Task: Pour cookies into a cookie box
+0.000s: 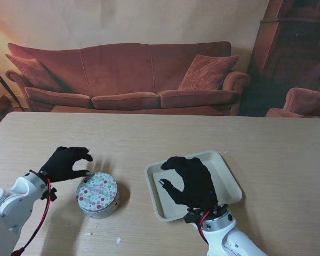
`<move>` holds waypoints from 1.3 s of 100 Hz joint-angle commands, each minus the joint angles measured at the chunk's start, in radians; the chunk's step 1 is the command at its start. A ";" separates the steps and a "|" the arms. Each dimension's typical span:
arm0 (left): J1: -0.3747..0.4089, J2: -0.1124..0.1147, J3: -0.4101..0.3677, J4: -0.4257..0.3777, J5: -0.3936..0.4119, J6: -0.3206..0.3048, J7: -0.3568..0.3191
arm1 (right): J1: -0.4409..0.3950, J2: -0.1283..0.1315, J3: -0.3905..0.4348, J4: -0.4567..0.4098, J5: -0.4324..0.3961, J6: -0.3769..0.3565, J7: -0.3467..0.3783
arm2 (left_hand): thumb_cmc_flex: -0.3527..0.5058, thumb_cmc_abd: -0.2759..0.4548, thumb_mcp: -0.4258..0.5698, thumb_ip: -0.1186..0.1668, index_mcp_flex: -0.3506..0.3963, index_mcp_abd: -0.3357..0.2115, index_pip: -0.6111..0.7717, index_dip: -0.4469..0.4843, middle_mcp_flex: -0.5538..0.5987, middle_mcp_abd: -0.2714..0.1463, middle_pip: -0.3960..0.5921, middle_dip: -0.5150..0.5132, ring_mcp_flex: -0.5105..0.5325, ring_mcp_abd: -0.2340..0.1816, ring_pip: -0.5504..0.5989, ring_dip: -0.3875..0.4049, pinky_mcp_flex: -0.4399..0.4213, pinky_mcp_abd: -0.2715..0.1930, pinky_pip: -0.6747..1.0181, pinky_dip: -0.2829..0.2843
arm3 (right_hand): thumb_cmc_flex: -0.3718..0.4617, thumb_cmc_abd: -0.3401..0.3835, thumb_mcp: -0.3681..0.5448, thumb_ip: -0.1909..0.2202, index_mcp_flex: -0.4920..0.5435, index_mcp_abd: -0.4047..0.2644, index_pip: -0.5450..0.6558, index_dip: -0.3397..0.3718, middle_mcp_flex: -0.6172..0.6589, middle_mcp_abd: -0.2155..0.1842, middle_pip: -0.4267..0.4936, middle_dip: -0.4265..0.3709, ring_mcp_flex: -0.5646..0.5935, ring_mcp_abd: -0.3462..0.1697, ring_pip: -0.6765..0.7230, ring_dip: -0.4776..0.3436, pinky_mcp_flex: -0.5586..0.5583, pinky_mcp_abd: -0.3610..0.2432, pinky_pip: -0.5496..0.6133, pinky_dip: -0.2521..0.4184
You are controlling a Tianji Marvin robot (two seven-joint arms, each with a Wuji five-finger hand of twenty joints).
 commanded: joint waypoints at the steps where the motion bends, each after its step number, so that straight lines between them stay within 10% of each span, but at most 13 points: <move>1: 0.019 -0.007 -0.014 -0.024 -0.020 -0.018 0.013 | -0.006 -0.004 -0.001 -0.005 -0.006 -0.003 0.009 | -0.009 0.035 -0.034 0.019 -0.016 0.019 -0.046 -0.031 -0.049 0.017 -0.035 -0.031 -0.058 -0.019 -0.044 -0.053 -0.045 -0.013 -0.073 -0.033 | 0.029 0.023 -0.010 0.033 0.006 -0.011 -0.064 0.005 -0.007 -0.015 -0.015 -0.007 0.008 -0.013 -0.010 0.005 0.002 0.005 -0.003 0.009; 20: 0.108 -0.026 -0.055 -0.102 -0.127 -0.027 0.020 | -0.006 -0.004 0.000 -0.005 -0.010 -0.003 0.008 | 0.052 0.188 -0.209 0.025 -0.026 0.099 -0.251 -0.135 -0.073 0.052 -0.119 -0.133 -0.154 -0.043 -0.147 -0.180 -0.072 -0.069 -0.316 -0.140 | 0.029 0.022 -0.010 0.032 0.006 -0.013 -0.063 0.005 -0.007 -0.015 -0.015 -0.008 0.006 -0.015 -0.011 0.004 0.002 0.005 -0.004 0.009; 29: 0.149 -0.024 -0.071 -0.131 -0.145 -0.057 0.003 | -0.005 -0.004 -0.001 -0.004 -0.010 -0.004 0.007 | 0.163 0.338 -0.540 0.053 -0.094 0.102 -0.312 -0.165 -0.169 0.004 -0.145 -0.173 -0.255 -0.126 -0.200 -0.238 -0.073 -0.156 -0.540 -0.138 | 0.030 0.024 -0.009 0.033 0.006 -0.011 -0.064 0.005 -0.007 -0.013 -0.016 -0.008 0.007 -0.014 -0.011 0.004 0.002 0.004 -0.004 0.009; 44: 0.205 -0.019 -0.079 -0.161 -0.093 -0.135 0.008 | -0.003 -0.003 -0.003 -0.002 -0.012 -0.005 0.009 | 0.113 0.393 -0.553 0.050 -0.173 0.088 -0.351 -0.193 -0.272 -0.040 -0.121 -0.208 -0.315 -0.201 -0.242 -0.300 -0.049 -0.194 -0.636 -0.203 | 0.029 0.024 -0.009 0.033 0.006 -0.012 -0.064 0.005 -0.007 -0.014 -0.016 -0.008 0.007 -0.015 -0.011 0.005 0.001 0.005 -0.005 0.009; 62: 0.224 -0.001 -0.042 -0.164 -0.072 -0.153 -0.060 | -0.001 -0.001 -0.006 0.001 -0.017 -0.006 0.009 | 0.143 0.440 -0.556 0.046 -0.254 0.067 -0.378 -0.242 -0.335 -0.090 -0.220 -0.282 -0.324 -0.275 -0.293 -0.562 -0.020 -0.286 -0.705 -0.378 | 0.029 0.025 -0.010 0.033 0.005 -0.012 -0.065 0.005 -0.007 -0.015 -0.016 -0.008 0.007 -0.016 -0.012 0.004 0.001 0.003 -0.005 0.009; 130: 0.218 0.011 0.022 -0.100 -0.095 -0.133 -0.108 | 0.005 0.002 -0.007 0.006 -0.022 0.002 0.024 | 0.122 0.459 -0.559 0.049 -0.272 0.059 -0.364 -0.259 -0.355 -0.105 -0.268 -0.313 -0.324 -0.289 -0.288 -0.576 -0.011 -0.303 -0.723 -0.474 | 0.030 0.024 -0.011 0.033 0.008 -0.013 -0.066 0.004 -0.004 -0.014 -0.019 -0.009 0.003 -0.015 -0.014 0.003 -0.004 0.001 -0.010 0.008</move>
